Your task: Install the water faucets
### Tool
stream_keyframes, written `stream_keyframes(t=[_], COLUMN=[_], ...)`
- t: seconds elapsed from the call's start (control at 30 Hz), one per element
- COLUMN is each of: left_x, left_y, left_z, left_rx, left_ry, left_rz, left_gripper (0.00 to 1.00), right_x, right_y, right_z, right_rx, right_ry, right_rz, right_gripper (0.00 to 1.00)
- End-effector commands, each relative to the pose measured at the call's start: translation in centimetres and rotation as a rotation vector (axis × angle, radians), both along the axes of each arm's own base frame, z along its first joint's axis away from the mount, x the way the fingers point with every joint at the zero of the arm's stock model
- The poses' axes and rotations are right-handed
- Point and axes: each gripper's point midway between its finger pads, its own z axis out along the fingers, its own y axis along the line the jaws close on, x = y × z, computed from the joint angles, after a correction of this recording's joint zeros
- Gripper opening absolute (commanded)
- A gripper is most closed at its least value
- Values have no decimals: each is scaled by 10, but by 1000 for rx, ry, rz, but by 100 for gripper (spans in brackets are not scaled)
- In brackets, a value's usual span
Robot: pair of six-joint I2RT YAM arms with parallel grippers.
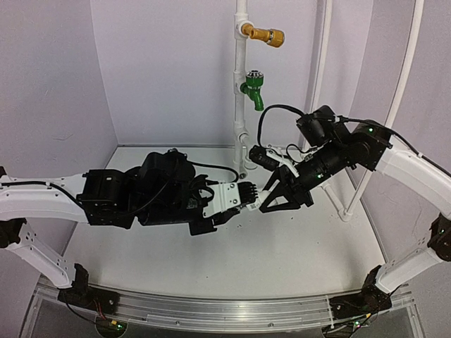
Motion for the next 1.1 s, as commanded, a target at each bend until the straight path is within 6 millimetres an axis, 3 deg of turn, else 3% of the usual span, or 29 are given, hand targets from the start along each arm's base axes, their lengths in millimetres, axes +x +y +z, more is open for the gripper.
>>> stream_keyframes(t=[0.0, 0.07, 0.13, 0.27, 0.33, 0.37, 0.6, 0.8, 1.07], left_x=[-1, -2, -2, 14, 29, 40, 129, 216, 282], left_y=[-11, -11, -9, 6, 22, 32, 114, 175, 194], left_z=[21, 18, 19, 22, 16, 16, -35, -102, -171], left_rx=[-88, -100, -124, -232, -289, -329, -501, -535, -346], left_ry=[5, 21, 36, 155, 255, 300, 532, 691, 635], left_rz=[-7, -5, 7, 97, 163, 205, 596, 881, 1094], left_gripper=[21, 8, 1, 0, 0, 0, 0, 0, 0], right_x=[-3, -3, -2, 8, 13, 16, 23, 24, 24], right_y=[8, 8, 8, 5, 1, -1, -21, -34, -43], right_z=[30, 30, 32, 36, 38, 41, 49, 48, 48], right_rx=[90, 90, 92, 90, 89, 94, 104, 107, 123], right_ry=[-52, -52, -56, -123, -173, -196, -303, -317, -315], right_rz=[36, 35, 31, -9, -32, -47, -98, -116, -129], right_gripper=[0, 1, 14, 70, 92, 97, 98, 98, 98])
